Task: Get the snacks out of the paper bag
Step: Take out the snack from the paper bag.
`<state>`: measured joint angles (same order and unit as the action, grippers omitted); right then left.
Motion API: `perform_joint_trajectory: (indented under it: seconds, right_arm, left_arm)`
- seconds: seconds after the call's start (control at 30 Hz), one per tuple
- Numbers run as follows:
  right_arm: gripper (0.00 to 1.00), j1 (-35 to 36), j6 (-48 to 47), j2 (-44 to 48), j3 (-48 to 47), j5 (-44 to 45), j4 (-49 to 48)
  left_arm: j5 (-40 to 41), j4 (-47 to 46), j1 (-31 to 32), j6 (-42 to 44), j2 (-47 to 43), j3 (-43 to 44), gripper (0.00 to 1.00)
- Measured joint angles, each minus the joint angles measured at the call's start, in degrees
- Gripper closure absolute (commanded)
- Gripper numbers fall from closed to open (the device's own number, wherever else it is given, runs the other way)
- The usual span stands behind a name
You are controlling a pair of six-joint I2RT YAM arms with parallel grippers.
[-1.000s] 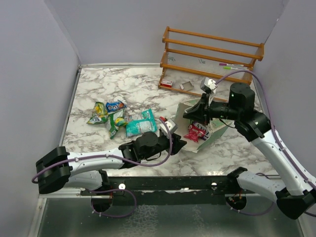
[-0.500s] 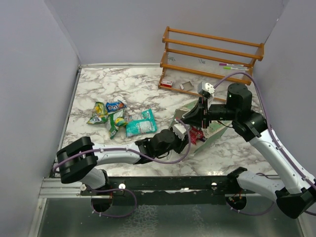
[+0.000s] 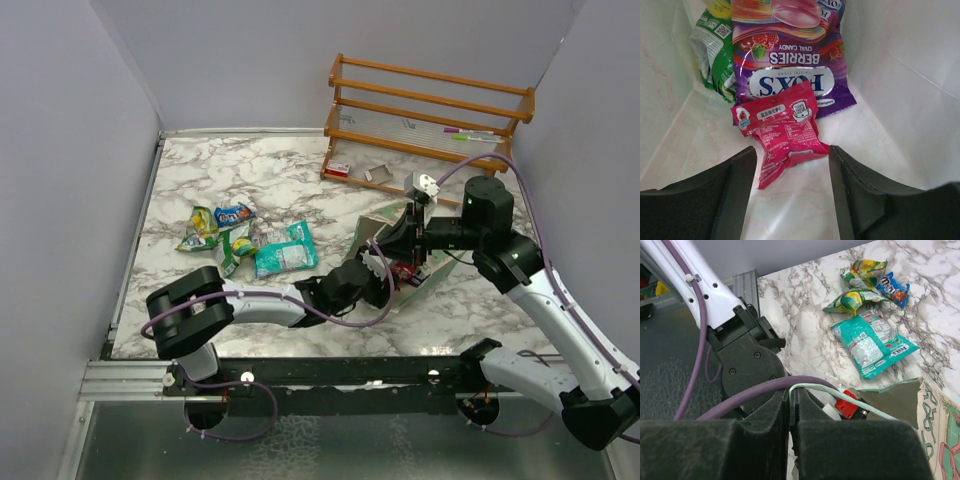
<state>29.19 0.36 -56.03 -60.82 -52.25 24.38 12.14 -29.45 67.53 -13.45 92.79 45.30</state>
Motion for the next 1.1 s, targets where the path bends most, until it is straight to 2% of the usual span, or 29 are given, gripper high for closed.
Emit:
perform_joint_trajectory:
  seconds: [0.13, 0.47, 0.7, 0.8, 1.03, 1.1]
  right_arm:
    - [0.98, -0.02, 0.37, 0.98, 0.57, 1.16, 0.07]
    - [0.98, 0.42, 4.39, 6.03, 0.42, 13.51, 2.27]
    - [0.99, 0.46, 6.93, 7.78, -0.09, 14.51, -0.2]
    - [0.98, 0.46, 7.74, 7.78, -0.09, 14.75, -1.53]
    - [0.95, 0.46, 8.87, 8.24, 0.02, 18.01, -1.97]
    - [0.93, 0.46, 8.85, 8.35, 0.02, 20.81, -1.2]
  left_arm:
    - [1.27, -0.72, -0.07, 0.98, 2.45, 1.51, 0.36]
    - [1.79, -3.34, -0.31, 1.68, 5.9, 1.62, 0.35]
    - [1.7, -2.38, -0.28, 2.64, 9.46, 1.99, 0.35]
    - [1.7, -1.4, -0.28, 3.19, 10.99, 2.03, 0.44]
    - [1.31, -0.68, -0.35, 3.82, 11.28, 2.62, 0.78]
    - [1.11, -0.52, -0.33, 3.82, 11.13, 2.8, 0.82]
